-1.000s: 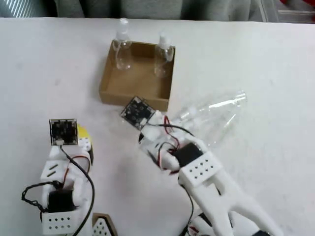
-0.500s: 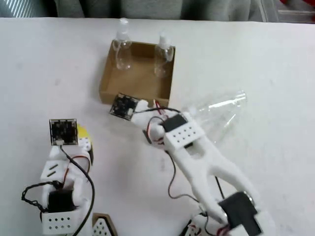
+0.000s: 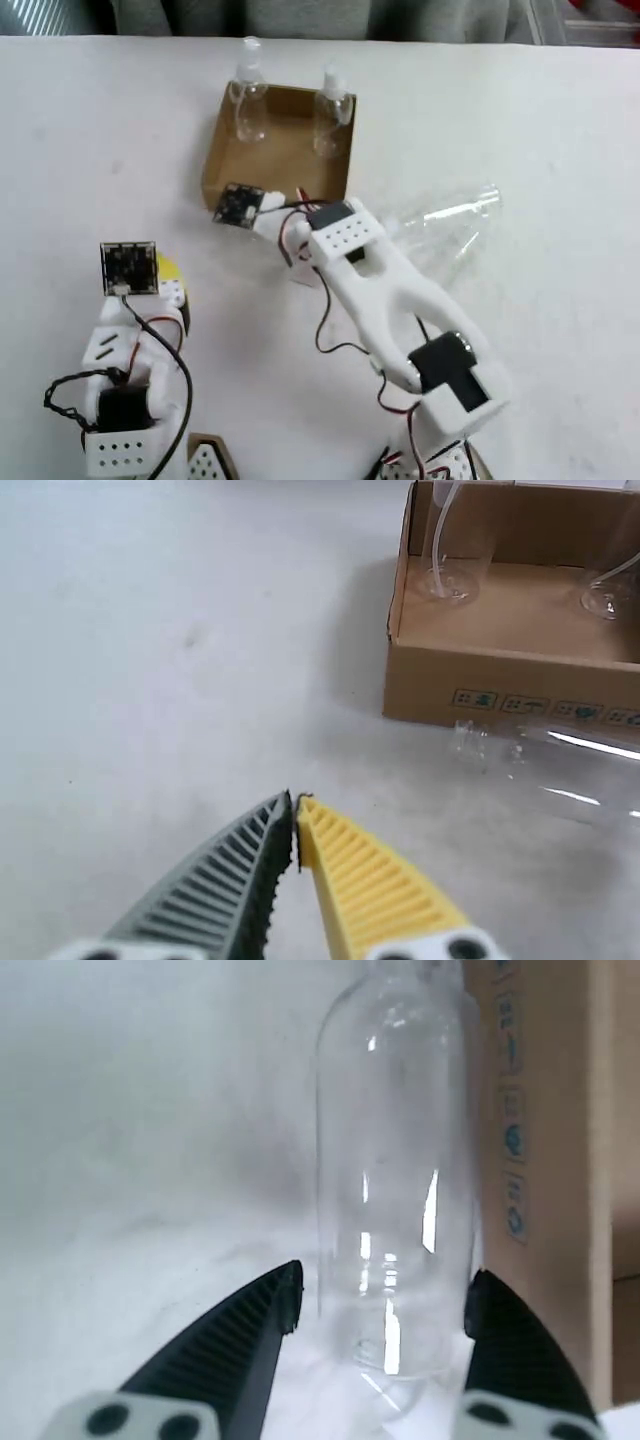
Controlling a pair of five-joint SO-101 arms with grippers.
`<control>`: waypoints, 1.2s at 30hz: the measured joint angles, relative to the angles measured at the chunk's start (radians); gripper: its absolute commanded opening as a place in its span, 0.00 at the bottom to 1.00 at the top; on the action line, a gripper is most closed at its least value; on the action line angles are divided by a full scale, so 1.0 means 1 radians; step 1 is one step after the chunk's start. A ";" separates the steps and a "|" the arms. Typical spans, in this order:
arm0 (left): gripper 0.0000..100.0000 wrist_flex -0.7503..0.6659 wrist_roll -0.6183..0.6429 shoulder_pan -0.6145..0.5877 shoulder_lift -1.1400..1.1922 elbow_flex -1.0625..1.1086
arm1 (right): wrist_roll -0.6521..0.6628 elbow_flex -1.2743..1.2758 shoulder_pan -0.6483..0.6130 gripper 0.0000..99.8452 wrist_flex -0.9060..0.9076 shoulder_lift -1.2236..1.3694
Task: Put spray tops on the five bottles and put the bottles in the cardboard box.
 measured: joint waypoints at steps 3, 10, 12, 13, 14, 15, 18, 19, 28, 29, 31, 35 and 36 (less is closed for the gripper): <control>0.03 0.000 0.000 0.000 0.000 0.000 | 0.000 -0.034 0.002 0.23 -0.002 0.057; 0.03 0.000 0.000 0.002 0.000 0.000 | 0.000 -0.066 0.000 0.23 -0.002 0.146; 0.03 0.000 0.000 0.005 0.000 0.000 | 0.000 -0.066 0.000 0.23 0.015 0.146; 0.03 0.000 0.000 0.005 0.000 0.000 | 0.000 -0.068 0.000 0.22 0.028 0.146; 0.03 0.000 0.000 0.005 0.000 0.000 | 0.000 -0.068 0.000 0.20 0.043 0.146; 0.03 0.000 0.000 0.005 0.000 0.000 | 0.000 -0.069 0.000 0.17 0.064 0.146; 0.03 0.000 0.000 0.005 0.000 0.000 | 0.000 -0.069 -0.012 0.02 0.138 0.129; 0.03 0.000 0.000 0.005 0.000 0.000 | 0.000 -0.068 -0.020 0.01 0.161 0.120; 0.03 0.000 0.000 0.005 0.000 0.000 | -0.351 -0.066 -0.051 0.02 0.236 0.021; 0.03 0.000 0.000 0.005 0.000 0.000 | -0.419 -0.066 -0.051 0.02 0.236 0.014; 0.03 0.000 0.000 0.005 0.000 0.000 | -0.554 -0.066 -0.052 0.02 0.249 0.002; 0.03 0.000 0.000 0.005 0.000 0.000 | -0.818 -0.066 -0.051 0.02 0.284 0.000; 0.03 0.000 0.000 0.005 0.000 0.000 | -0.865 -0.066 -0.048 0.02 0.287 0.000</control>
